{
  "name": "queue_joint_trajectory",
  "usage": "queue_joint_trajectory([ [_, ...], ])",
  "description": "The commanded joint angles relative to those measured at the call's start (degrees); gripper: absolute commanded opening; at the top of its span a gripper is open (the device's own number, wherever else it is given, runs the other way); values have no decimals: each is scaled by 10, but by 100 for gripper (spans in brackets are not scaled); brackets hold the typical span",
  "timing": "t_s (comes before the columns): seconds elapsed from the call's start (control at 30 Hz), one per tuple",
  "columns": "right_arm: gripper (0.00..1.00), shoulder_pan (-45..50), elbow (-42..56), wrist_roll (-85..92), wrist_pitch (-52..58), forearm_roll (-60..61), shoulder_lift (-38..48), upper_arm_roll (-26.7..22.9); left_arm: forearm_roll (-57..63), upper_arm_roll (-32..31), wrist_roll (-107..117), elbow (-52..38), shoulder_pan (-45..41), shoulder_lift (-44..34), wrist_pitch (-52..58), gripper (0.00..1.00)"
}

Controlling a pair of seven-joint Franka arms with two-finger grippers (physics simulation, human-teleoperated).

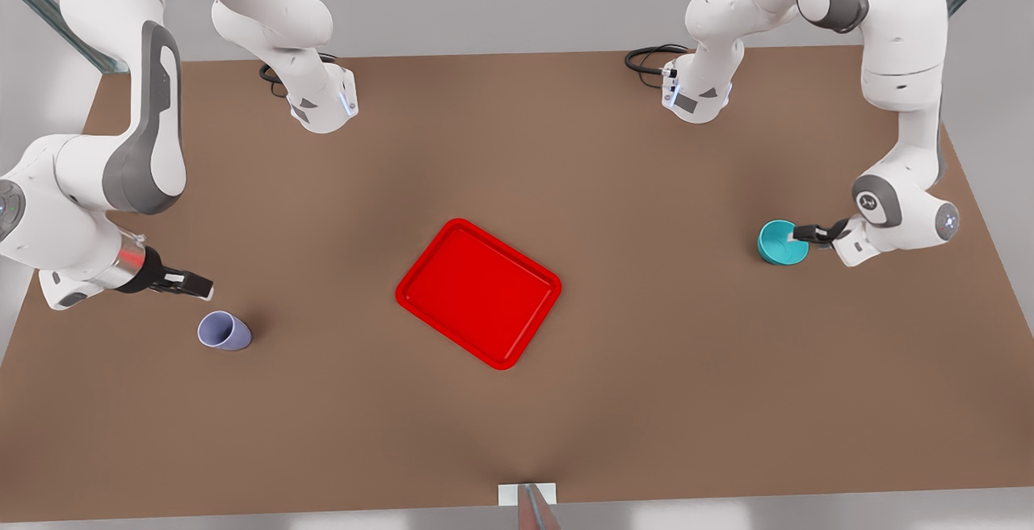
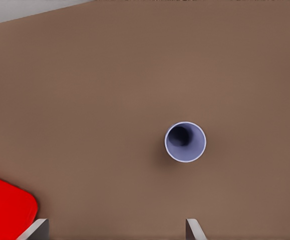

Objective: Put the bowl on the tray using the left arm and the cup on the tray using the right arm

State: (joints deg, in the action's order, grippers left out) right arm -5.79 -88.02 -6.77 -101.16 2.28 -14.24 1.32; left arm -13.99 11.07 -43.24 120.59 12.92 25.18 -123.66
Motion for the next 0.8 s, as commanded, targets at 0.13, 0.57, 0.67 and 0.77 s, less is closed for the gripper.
queue_joint_trajectory([
  [0.13, 100, 0, -1, 0, 1, 0, 0, 0, -15, -3, 7, 0, -3, 4, 2, 41],
  [0.57, 100, 0, -1, 0, 3, 0, 0, 0, -16, -15, 97, -6, -4, 11, 8, 36],
  [0.67, 100, -1, -2, 0, 4, 0, 0, 0, -17, -20, 105, -7, -5, 9, 10, 36],
  [0.77, 100, -1, -2, 0, 4, 0, 0, 0, -17, -27, 110, -7, -5, 11, 10, 33],
])
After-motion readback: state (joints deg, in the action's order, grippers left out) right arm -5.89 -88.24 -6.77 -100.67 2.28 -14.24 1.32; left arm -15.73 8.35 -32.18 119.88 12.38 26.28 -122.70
